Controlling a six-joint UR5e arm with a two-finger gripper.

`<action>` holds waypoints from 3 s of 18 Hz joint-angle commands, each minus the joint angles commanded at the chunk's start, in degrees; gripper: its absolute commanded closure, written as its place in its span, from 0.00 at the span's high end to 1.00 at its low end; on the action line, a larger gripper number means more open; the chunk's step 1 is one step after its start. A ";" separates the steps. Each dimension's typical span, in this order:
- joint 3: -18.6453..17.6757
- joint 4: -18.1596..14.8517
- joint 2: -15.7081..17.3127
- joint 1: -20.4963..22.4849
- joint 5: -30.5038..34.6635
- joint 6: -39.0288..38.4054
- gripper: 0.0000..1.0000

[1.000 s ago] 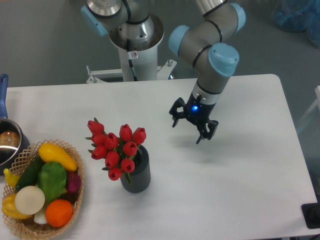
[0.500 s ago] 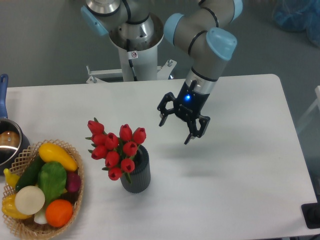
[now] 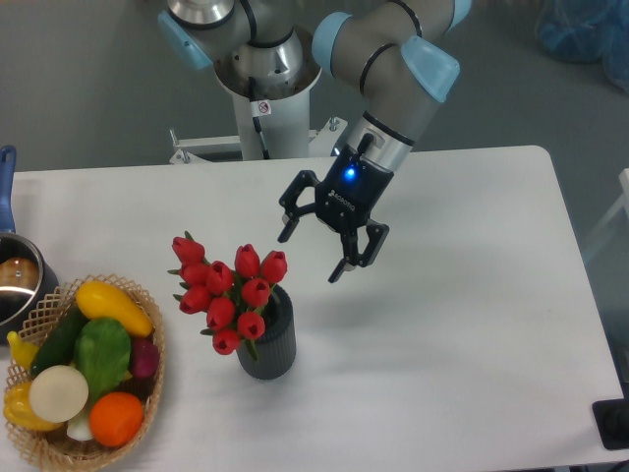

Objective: Pick up the flowers from the vase
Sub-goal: 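Lower the gripper around the tulip stems and close it, then lift the gripped tulips straight up out of the black vase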

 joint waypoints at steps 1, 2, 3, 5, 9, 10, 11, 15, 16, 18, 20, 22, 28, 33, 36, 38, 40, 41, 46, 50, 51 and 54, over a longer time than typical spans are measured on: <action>0.00 0.62 -0.53 -0.18 -1.58 0.09 1.00; 0.00 0.62 -0.88 -0.18 -2.29 0.09 1.00; 0.00 0.71 -0.97 -0.27 -2.39 0.09 1.00; 0.35 1.24 -1.14 -0.88 -2.39 0.09 1.00; 0.79 1.50 -3.34 -2.19 -2.39 0.00 1.00; 0.88 1.50 -3.69 -2.90 -2.39 -0.09 1.00; 0.88 1.94 -3.87 -3.25 -2.39 -0.09 1.00; 1.84 2.73 -5.45 -3.96 -2.48 -0.17 1.00; 2.11 2.73 -5.63 -4.05 -2.56 -0.18 1.00; 2.20 2.73 -5.63 -4.48 -2.56 -0.35 1.00; 2.28 2.91 -5.98 -5.19 -2.56 -0.35 1.00; 2.64 3.00 -6.50 -5.36 -2.56 -0.35 1.00; 2.99 3.00 -6.77 -5.63 -2.56 -0.88 0.51; 3.60 3.00 -7.21 -5.63 -2.48 -0.79 0.12; 4.04 3.00 -7.21 -5.54 -2.48 -0.88 0.01; 4.04 3.00 -7.04 -5.45 -2.48 -0.88 0.00; 4.13 3.00 -6.77 -5.19 -2.56 -0.97 0.00; 4.13 3.00 -6.60 -4.93 -2.56 -1.05 0.00; 5.79 2.91 -5.81 -4.66 -4.67 -4.56 0.00; 8.00 2.91 -5.80 -4.57 -5.02 -8.86 0.00; 8.09 2.91 -5.80 -4.66 -5.46 -10.01 0.01; 8.09 2.91 -5.46 -4.66 -5.55 -10.81 0.03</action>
